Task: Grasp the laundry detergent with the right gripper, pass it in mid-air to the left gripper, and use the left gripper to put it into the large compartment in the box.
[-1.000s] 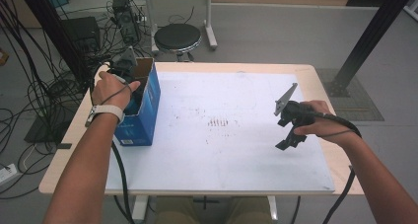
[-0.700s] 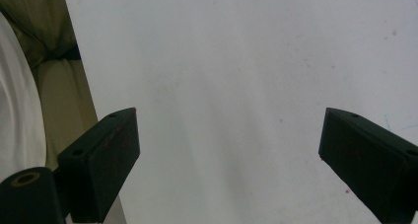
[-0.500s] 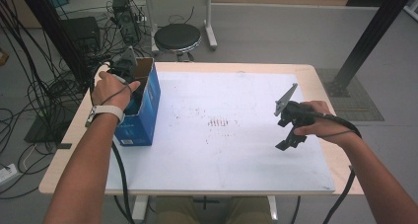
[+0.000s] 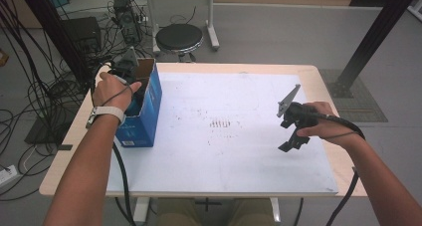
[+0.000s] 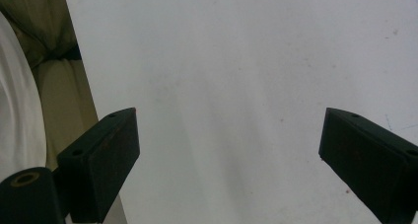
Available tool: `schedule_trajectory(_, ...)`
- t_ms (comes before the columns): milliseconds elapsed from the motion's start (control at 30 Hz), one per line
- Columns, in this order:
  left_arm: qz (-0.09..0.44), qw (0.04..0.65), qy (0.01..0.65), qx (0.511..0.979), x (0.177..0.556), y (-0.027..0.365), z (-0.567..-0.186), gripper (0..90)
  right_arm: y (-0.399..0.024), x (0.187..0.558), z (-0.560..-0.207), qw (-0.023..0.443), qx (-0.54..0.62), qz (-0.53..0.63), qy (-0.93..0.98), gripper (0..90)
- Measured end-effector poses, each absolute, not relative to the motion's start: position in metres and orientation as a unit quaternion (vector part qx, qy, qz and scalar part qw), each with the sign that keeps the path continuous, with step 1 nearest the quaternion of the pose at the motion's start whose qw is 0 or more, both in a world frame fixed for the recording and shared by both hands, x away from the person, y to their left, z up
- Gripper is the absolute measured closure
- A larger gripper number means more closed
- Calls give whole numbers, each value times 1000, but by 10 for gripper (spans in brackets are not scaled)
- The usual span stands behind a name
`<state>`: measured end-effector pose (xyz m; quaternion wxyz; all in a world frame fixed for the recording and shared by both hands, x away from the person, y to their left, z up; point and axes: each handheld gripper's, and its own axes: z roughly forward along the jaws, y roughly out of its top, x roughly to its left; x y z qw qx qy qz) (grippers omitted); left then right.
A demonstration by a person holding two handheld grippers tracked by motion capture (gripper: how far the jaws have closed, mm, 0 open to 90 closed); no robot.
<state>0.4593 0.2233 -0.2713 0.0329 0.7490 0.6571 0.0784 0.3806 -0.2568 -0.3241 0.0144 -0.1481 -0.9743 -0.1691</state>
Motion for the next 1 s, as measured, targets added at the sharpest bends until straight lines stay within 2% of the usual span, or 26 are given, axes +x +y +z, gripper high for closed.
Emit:
schedule_trajectory(133,80,35,658,748,459,224,-271,364,-257,381,-324,14,-148,-169,-974,84)
schedule_trajectory(367,79,41,656,749,459,223,-271,287,-256,380,-324,15,-148,-168,-974,84)
schedule_trajectory(733,75,55,651,753,456,226,-262,281,-256,380,-325,16,-147,-168,-975,82)
schedule_trajectory(767,75,56,652,753,456,227,-261,245,-256,380,-325,15,-147,-167,-975,82)
schedule_trajectory(833,69,64,652,753,455,229,-256,243,-255,380,-325,15,-147,-167,-975,82)
schedule_trajectory(1000,68,75,649,754,452,231,-247,157,-253,380,-325,16,-146,-167,-975,82)
